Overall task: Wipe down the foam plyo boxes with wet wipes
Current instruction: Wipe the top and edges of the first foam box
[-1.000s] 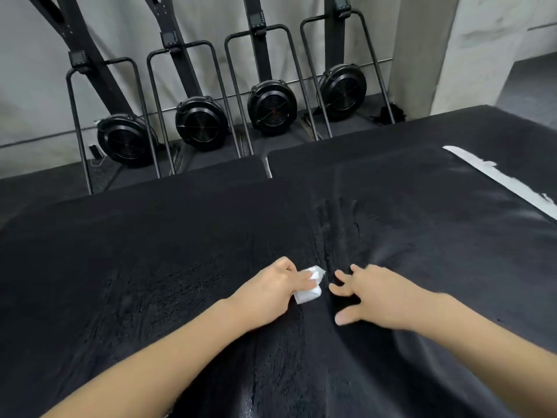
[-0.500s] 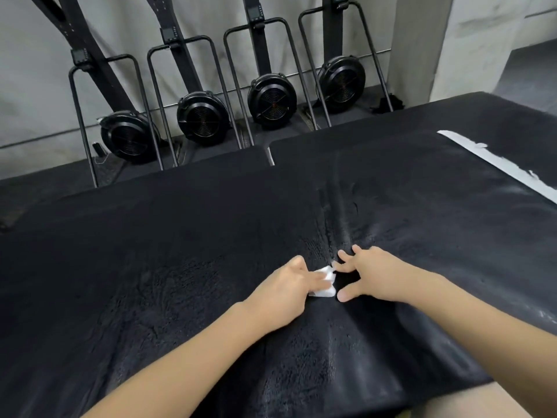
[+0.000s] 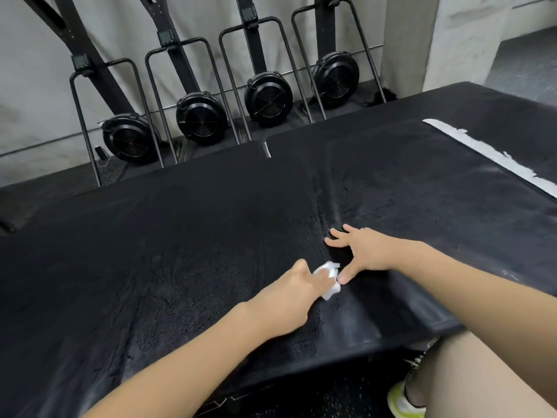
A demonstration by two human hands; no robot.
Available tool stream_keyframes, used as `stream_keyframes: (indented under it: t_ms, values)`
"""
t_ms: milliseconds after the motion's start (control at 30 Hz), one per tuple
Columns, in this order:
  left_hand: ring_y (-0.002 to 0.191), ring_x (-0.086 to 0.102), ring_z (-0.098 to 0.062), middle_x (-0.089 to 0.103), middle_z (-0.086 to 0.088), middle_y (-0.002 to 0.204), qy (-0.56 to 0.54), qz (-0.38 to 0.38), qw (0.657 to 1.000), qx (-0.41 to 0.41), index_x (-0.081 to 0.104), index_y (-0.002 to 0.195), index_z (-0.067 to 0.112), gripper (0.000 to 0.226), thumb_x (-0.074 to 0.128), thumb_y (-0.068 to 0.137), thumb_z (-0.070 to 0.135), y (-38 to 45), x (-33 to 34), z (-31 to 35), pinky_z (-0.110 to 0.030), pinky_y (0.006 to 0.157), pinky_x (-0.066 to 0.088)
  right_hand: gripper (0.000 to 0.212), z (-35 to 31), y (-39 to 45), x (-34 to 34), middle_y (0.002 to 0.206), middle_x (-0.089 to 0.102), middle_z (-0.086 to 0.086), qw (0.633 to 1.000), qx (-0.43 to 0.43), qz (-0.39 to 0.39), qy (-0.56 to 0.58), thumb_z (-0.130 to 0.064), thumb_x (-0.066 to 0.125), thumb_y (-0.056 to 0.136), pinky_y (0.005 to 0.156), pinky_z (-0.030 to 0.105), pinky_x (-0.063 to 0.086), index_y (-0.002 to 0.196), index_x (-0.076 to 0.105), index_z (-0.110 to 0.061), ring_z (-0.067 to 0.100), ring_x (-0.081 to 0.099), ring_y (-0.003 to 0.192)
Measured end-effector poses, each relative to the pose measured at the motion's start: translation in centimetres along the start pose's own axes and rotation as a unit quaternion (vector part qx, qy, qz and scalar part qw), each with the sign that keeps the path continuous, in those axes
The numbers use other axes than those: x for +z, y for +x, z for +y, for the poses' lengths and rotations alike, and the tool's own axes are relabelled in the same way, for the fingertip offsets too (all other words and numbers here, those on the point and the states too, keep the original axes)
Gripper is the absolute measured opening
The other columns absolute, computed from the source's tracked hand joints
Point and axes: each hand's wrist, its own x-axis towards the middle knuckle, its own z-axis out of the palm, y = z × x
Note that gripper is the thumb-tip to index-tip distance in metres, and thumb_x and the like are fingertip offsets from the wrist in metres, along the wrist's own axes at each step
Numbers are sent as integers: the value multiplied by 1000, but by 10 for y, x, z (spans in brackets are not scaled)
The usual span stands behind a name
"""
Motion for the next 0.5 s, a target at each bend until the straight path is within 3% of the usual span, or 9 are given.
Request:
stream_keyframes:
  t_ms: [33, 100, 167, 267, 367, 433, 500]
  values:
    - [78, 23, -13, 20, 40, 96, 12, -14, 1000, 8, 40, 140, 24, 70, 41, 84, -17, -8, -2, 6, -22, 53, 35, 104, -3, -2, 2, 166, 6, -12, 1000, 4, 14, -13, -61, 77, 73, 123, 42, 16, 157, 21, -37, 19, -2, 154]
    - [80, 24, -12, 18, 13, 86, 25, -10, 1000, 5, 46, 134, 24, 66, 42, 83, -17, -16, 2, 4, -32, 59, 42, 93, -9, -9, 6, 165, 14, -9, 998, 14, 38, -48, -61, 71, 80, 119, 40, 27, 156, 26, -33, 20, 12, 153]
    - [85, 33, -19, 22, 12, 88, 19, 13, 1000, -17, 46, 132, 28, 65, 40, 82, -14, -17, 2, -3, -36, 61, 44, 84, -14, -27, 10, 164, 20, -9, 997, 18, 47, -61, -61, 67, 84, 115, 38, 34, 155, 32, -31, 18, 21, 150]
    - [84, 41, -24, 41, -5, 112, 16, 25, 996, -80, 44, 136, 28, 63, 44, 86, -10, -6, -3, -15, -31, 67, 44, 93, -12, -52, 17, 164, 19, -9, 999, 13, 18, -39, -65, 72, 77, 116, 38, 32, 154, 33, -31, 17, 19, 151]
    - [78, 36, -19, 43, -12, 108, 5, 71, 992, -102, 46, 128, 20, 59, 38, 80, -14, 6, -2, -16, -31, 60, 44, 96, -14, -65, 26, 166, 12, -6, 999, 16, 6, -47, -61, 72, 80, 117, 36, 25, 157, 23, -32, 21, 12, 152]
    - [75, 32, -14, 43, -12, 106, 8, 72, 990, -121, 46, 136, 16, 61, 39, 84, -15, 9, 5, -10, -37, 65, 48, 96, -19, -65, 31, 166, 11, -4, 998, 21, 17, -48, -57, 72, 81, 118, 36, 24, 158, 21, -30, 23, 8, 153]
    - [80, 37, -18, 45, -13, 108, 0, 72, 992, -99, 44, 141, 23, 65, 40, 86, -11, 5, 17, -1, -36, 67, 48, 95, -22, -64, 34, 166, 13, -2, 998, 24, 20, -58, -55, 72, 82, 118, 37, 24, 158, 21, -28, 26, 9, 153]
